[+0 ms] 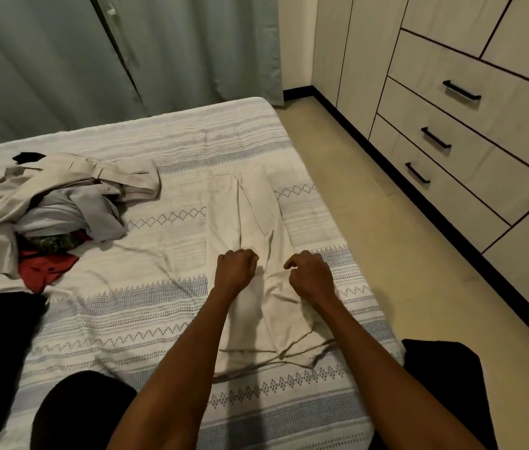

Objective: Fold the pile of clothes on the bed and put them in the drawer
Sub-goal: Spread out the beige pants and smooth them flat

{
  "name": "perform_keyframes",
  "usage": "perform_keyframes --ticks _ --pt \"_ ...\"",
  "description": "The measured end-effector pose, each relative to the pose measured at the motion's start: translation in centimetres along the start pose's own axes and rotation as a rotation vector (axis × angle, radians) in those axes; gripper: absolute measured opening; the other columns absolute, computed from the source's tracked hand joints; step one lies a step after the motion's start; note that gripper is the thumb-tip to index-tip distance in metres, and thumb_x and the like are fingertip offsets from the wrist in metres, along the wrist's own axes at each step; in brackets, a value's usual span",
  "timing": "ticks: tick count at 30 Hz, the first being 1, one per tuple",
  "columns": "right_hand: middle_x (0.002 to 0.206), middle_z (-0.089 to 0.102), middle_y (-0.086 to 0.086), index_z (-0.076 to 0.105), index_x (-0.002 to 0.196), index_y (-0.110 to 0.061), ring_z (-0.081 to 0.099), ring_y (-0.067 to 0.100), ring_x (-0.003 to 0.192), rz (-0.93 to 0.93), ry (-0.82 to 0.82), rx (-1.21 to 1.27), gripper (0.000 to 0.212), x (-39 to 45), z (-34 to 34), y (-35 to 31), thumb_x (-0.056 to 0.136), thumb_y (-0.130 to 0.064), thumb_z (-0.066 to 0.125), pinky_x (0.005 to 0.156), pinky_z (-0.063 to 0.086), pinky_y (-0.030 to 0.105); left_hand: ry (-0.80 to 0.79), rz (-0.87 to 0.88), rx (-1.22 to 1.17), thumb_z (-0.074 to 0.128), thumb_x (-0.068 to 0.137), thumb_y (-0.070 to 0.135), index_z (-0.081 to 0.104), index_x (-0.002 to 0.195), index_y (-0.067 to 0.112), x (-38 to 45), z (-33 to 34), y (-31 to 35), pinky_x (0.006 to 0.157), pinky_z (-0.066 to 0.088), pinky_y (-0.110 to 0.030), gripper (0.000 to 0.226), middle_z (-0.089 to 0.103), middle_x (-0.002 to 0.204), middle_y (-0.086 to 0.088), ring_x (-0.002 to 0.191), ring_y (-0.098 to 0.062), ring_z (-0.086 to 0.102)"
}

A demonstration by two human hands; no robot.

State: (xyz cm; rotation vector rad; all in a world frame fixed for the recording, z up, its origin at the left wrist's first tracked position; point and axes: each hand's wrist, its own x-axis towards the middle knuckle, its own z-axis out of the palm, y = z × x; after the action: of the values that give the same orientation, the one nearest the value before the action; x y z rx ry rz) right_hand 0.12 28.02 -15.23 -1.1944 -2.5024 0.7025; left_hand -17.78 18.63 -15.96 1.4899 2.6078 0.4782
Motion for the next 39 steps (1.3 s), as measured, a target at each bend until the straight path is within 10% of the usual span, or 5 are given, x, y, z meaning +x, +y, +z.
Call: perform_keyframes --ticks 13,24,31,39 --pt "0.129 0.058 0.004 0.069 0.118 -0.024 0.052 0.030 0.115 -0.101 -0.090 -0.073 0.027 17.2 3.4 0.1 0.098 -0.024 0.052 0.092 0.042 0.041 -0.081 -0.357 -0.361 0.050 0.099 0.038 0.069 0.105 0.013 14.1 1.9 -1.7 0.076 0.045 -0.034 0.032 0.071 0.103 -0.008 0.100 -0.031 0.064" --pt "0.116 0.061 0.017 0.063 0.127 -0.026 0.056 0.034 0.111 -0.016 -0.067 0.196 0.032 34.1 7.5 0.2 0.096 -0.022 0.053 0.092 0.045 0.038 -0.077 -0.613 -0.369 0.047 0.101 0.041 0.047 0.130 0.002 30.9 3.1 -3.1 0.096 0.043 -0.041 0.050 0.057 0.133 -0.018 0.122 -0.038 0.054" --pt "0.123 0.047 0.010 0.052 0.126 -0.031 0.053 0.032 0.109 -0.070 -0.219 0.053 0.033 40.1 8.3 -1.5 0.095 -0.020 0.045 0.088 0.043 0.039 0.007 -0.633 -0.244 0.041 0.099 0.028 0.052 0.118 0.005 34.7 4.0 -4.1 0.084 0.043 -0.037 0.032 0.062 0.121 -0.016 0.109 -0.037 0.060" --pt "0.105 0.058 0.007 0.064 0.112 -0.022 0.057 0.031 0.091 -0.108 0.202 -0.154 0.023 40.7 10.2 -0.8 0.098 -0.020 0.046 0.075 0.044 0.042 0.188 -0.360 -0.033 0.046 0.101 0.041 0.056 0.115 0.013 36.5 4.8 -6.7 0.073 0.044 -0.039 0.033 0.067 0.106 -0.010 0.097 -0.035 0.062"
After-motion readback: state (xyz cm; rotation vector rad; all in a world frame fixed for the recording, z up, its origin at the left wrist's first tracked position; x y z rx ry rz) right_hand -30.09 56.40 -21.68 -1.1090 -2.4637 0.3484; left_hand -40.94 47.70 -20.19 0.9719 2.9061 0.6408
